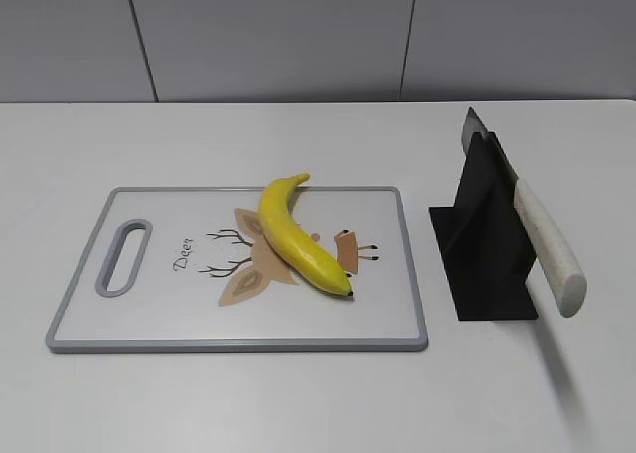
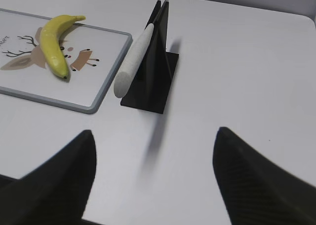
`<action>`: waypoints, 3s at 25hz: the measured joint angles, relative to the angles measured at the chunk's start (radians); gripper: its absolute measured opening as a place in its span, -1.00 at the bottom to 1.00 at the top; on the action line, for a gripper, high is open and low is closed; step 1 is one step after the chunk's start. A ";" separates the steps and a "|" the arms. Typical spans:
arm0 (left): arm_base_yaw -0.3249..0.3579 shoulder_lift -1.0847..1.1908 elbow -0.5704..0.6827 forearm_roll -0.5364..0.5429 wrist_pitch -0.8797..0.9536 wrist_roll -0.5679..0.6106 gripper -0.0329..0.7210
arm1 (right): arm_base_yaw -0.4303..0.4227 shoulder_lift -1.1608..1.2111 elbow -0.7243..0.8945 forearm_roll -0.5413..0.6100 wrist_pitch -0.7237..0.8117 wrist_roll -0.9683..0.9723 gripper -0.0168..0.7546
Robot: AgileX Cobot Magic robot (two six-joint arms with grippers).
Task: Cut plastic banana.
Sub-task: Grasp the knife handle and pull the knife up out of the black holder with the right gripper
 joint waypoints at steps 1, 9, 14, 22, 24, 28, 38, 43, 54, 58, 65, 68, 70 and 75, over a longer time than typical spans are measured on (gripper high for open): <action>0.000 0.000 0.000 0.000 0.000 0.000 0.47 | 0.000 0.000 0.000 0.001 0.000 0.000 0.52; 0.000 0.000 0.000 0.000 0.000 0.000 0.47 | 0.000 0.000 0.000 0.002 0.000 0.000 0.52; 0.000 0.000 0.000 0.000 -0.001 0.000 0.47 | 0.000 0.000 0.000 0.002 0.000 0.000 0.52; 0.000 0.000 0.000 0.000 -0.001 0.000 0.47 | 0.000 0.000 0.000 0.002 0.000 0.000 0.52; 0.000 0.000 0.000 0.000 -0.001 0.000 0.47 | 0.000 0.000 0.000 0.002 0.000 0.000 0.52; 0.000 0.000 0.000 0.000 -0.001 0.000 0.45 | 0.000 0.000 0.000 0.002 0.000 0.000 0.52; 0.000 0.000 0.000 0.000 -0.001 0.000 0.44 | 0.000 0.054 -0.007 0.005 0.007 0.040 0.53; 0.000 0.000 0.000 0.000 -0.001 0.000 0.44 | 0.000 0.241 -0.110 0.004 0.076 0.055 0.53; 0.000 0.000 0.000 0.000 -0.001 0.000 0.44 | 0.000 0.695 -0.375 0.041 0.167 0.200 0.53; 0.000 0.000 0.000 0.000 -0.001 0.000 0.44 | 0.000 0.833 -0.420 0.045 0.166 0.174 0.45; 0.000 0.000 0.000 0.000 -0.001 0.000 0.44 | 0.008 1.034 -0.479 0.073 0.165 0.143 0.31; 0.000 0.000 0.000 0.000 -0.001 0.000 0.44 | 0.066 1.102 -0.504 0.074 0.164 0.143 0.29; 0.000 0.000 0.000 0.000 -0.001 0.000 0.44 | 0.121 1.146 -0.520 0.048 0.164 0.163 0.29; 0.000 0.000 0.000 0.000 -0.001 0.000 0.44 | 0.244 1.265 -0.558 -0.019 0.164 0.256 0.29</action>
